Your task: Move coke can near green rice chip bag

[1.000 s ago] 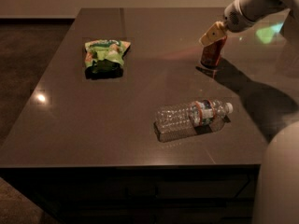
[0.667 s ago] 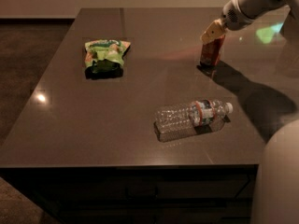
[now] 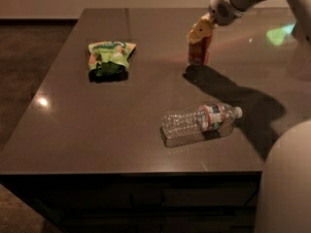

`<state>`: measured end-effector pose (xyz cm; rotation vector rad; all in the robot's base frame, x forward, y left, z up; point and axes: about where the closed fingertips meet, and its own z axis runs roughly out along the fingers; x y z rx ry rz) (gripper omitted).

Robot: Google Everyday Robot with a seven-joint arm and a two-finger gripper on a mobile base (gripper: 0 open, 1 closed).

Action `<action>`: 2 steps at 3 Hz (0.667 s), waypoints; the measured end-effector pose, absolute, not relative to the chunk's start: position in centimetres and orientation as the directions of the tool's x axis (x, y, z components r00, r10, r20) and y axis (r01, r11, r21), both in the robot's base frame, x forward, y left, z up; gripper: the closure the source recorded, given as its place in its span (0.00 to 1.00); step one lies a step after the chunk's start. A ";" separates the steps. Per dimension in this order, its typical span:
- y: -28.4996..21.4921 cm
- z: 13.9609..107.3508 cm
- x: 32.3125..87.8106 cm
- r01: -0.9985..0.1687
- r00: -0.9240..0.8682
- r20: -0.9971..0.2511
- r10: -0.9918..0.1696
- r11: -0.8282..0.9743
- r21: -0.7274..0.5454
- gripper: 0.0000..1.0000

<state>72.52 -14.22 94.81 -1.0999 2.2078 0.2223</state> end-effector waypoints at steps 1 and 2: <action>-8.8 95.2 71.6 -0.842 -0.340 -0.622 -0.705 0.523 -0.131 1.00; -4.1 95.7 71.0 -0.894 -0.254 -0.629 -0.734 0.426 -0.137 1.00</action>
Offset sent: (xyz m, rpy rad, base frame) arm -0.0238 0.1580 0.0235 0.0146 -0.0381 0.3938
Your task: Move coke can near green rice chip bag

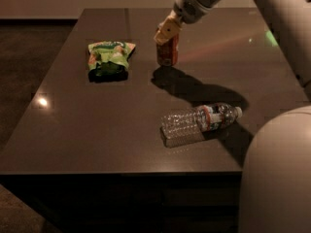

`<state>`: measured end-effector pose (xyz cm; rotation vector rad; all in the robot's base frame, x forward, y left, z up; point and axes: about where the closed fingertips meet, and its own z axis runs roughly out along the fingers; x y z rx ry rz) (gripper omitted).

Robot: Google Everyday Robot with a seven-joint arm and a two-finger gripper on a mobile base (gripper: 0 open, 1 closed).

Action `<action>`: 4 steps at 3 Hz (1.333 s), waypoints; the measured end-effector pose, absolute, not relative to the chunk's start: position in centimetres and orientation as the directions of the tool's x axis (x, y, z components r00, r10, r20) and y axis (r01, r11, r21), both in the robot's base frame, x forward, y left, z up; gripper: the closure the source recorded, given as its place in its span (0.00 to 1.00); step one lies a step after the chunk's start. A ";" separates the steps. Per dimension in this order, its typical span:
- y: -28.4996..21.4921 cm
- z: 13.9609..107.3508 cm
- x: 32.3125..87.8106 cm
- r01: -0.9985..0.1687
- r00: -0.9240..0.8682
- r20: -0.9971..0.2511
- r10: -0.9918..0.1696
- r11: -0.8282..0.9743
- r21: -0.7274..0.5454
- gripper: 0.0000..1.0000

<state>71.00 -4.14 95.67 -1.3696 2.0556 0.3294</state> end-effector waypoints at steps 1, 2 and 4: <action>-0.8 95.5 70.8 -0.925 -0.200 -0.632 -0.749 0.357 -0.130 1.00; 0.9 94.4 70.8 -0.942 -0.181 -0.630 -0.756 0.318 -0.110 0.88; 2.1 92.2 70.5 -0.964 -0.165 -0.647 -0.744 0.260 -0.054 0.41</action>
Offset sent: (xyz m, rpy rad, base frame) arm -0.0027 0.0658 -0.0245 0.0107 0.0531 0.1633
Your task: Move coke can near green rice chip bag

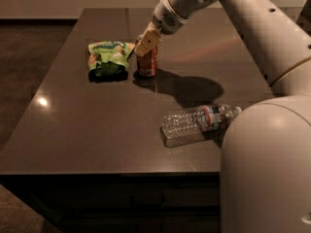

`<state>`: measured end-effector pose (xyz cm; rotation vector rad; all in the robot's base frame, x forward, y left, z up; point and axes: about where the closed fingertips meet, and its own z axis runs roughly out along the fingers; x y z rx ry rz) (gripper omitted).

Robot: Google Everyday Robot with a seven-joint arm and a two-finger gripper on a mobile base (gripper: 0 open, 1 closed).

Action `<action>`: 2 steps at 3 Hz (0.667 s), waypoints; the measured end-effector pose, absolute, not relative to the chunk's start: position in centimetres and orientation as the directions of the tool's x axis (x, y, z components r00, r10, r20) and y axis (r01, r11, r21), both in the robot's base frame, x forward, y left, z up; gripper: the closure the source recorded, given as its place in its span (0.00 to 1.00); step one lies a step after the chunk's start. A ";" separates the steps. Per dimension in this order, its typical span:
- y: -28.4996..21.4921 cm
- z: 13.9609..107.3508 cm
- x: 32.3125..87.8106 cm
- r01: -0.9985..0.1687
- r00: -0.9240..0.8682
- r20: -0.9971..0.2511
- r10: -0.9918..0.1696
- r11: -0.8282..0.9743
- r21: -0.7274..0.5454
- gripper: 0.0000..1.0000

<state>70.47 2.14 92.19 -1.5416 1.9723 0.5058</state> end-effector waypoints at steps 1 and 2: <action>2.4 91.9 70.5 -0.966 -0.163 -0.648 -0.744 0.254 -0.049 0.18; 2.7 91.6 70.5 -0.967 -0.163 -0.647 -0.745 0.251 -0.045 0.00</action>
Offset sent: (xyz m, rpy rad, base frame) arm 0.0001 0.0025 -0.0029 0.0020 0.0050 0.0065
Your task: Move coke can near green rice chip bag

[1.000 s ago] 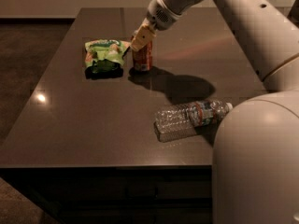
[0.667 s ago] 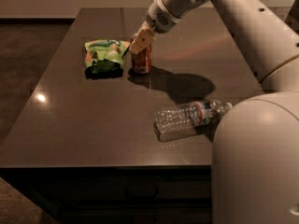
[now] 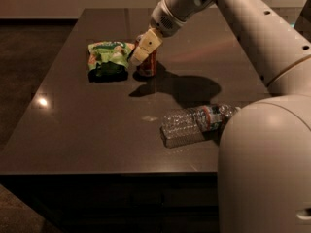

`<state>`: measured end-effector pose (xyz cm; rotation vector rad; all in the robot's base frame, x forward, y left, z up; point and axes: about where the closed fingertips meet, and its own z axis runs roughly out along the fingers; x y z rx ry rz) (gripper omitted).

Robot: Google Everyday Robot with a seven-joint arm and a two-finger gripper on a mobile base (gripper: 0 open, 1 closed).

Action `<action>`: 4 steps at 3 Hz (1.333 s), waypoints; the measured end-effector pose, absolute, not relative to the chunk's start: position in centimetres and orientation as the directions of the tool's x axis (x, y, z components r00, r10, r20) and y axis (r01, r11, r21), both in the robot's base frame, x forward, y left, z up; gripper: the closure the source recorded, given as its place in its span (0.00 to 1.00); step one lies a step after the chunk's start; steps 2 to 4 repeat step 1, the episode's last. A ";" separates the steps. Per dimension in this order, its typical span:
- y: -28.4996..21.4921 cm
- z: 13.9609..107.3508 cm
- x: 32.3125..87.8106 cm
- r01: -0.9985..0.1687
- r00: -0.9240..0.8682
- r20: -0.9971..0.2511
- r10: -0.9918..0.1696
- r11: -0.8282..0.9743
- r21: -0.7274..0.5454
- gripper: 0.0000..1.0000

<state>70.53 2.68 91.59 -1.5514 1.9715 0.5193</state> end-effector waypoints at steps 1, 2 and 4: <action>2.7 91.6 70.5 -0.967 -0.163 -0.647 -0.745 0.251 -0.045 0.00; 2.7 91.6 70.5 -0.967 -0.163 -0.647 -0.745 0.251 -0.045 0.00; 2.7 91.6 70.5 -0.967 -0.163 -0.647 -0.745 0.251 -0.045 0.00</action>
Offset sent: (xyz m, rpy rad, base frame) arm 0.0000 0.0000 0.0000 0.0000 0.0000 0.0000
